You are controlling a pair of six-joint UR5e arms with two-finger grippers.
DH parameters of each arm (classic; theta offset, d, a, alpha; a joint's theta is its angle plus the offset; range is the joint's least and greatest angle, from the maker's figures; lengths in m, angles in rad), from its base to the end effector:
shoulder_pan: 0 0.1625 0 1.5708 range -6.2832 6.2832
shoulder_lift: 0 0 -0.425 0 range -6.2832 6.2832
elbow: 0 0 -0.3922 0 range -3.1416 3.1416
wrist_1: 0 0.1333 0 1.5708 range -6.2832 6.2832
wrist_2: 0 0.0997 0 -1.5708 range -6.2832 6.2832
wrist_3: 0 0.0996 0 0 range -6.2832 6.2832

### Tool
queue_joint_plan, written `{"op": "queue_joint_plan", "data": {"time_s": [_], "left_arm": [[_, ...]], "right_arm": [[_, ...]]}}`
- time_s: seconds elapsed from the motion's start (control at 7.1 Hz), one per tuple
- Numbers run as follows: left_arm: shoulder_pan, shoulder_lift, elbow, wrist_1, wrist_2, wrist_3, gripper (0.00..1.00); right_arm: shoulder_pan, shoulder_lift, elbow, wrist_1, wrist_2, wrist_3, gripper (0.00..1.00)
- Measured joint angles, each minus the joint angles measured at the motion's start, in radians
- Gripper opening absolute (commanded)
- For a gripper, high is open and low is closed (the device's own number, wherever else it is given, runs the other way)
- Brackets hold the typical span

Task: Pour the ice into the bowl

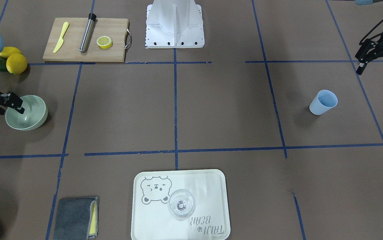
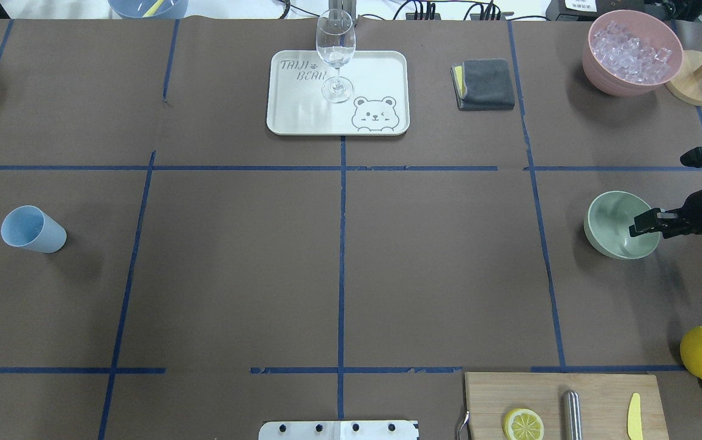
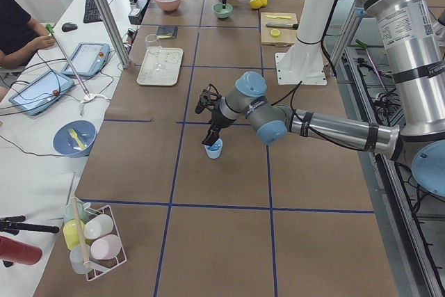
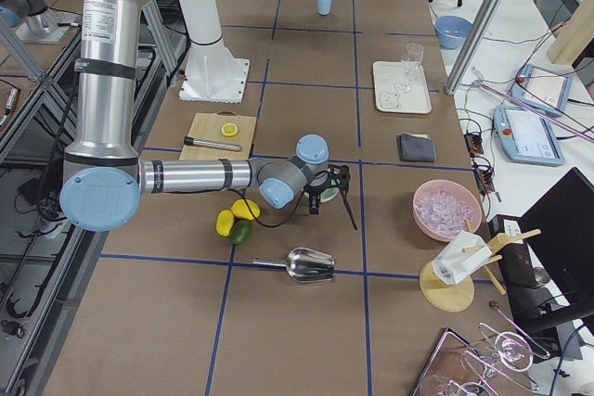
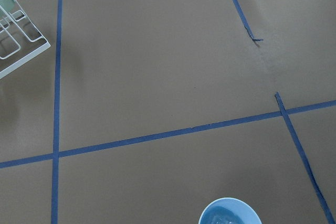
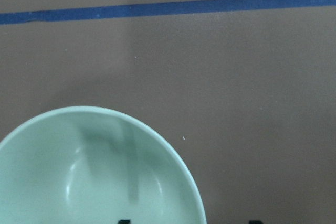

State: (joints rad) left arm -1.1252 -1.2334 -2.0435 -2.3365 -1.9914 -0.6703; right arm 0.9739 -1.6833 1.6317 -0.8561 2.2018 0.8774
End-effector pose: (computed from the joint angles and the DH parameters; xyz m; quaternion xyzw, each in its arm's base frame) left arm 0.0807 -0.3838 0.4889 0.2618 0.3849 -0.0084 0.8850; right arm -0.2037 -0.4323 0.6070 0.0319 -0.4252 0.0256 0.9042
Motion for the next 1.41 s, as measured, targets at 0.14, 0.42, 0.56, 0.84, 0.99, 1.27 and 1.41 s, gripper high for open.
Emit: {"op": "queue_joint_plan", "data": {"time_s": [0.14,0.42,0.56,0.84,0.99,1.27,1.41], "left_arm": [[0.009,0.0,0.001,-0.016,0.003,-0.009,1.0],[0.065,0.0,0.003,-0.041,0.061,-0.056,1.0],[0.125,0.003,0.003,-0.058,0.128,-0.108,1.0],[0.242,0.057,0.002,-0.173,0.268,-0.216,1.0],[0.294,0.088,0.001,-0.229,0.332,-0.258,1.0],[0.426,0.123,0.0,-0.264,0.485,-0.374,1.0],[0.51,0.138,0.001,-0.266,0.572,-0.446,1.0]], "right_arm": [[-0.001,0.0,0.003,0.004,0.013,-0.002,0.0],[0.002,-0.004,0.015,0.008,0.043,-0.002,0.0],[0.009,-0.006,0.035,0.005,0.065,0.0,0.0],[0.053,0.009,0.065,-0.004,0.152,0.003,0.0],[0.07,0.035,0.069,-0.013,0.191,0.015,0.0],[0.068,0.155,0.095,-0.106,0.225,0.118,0.0],[0.037,0.237,0.118,-0.184,0.224,0.191,0.0]]}}
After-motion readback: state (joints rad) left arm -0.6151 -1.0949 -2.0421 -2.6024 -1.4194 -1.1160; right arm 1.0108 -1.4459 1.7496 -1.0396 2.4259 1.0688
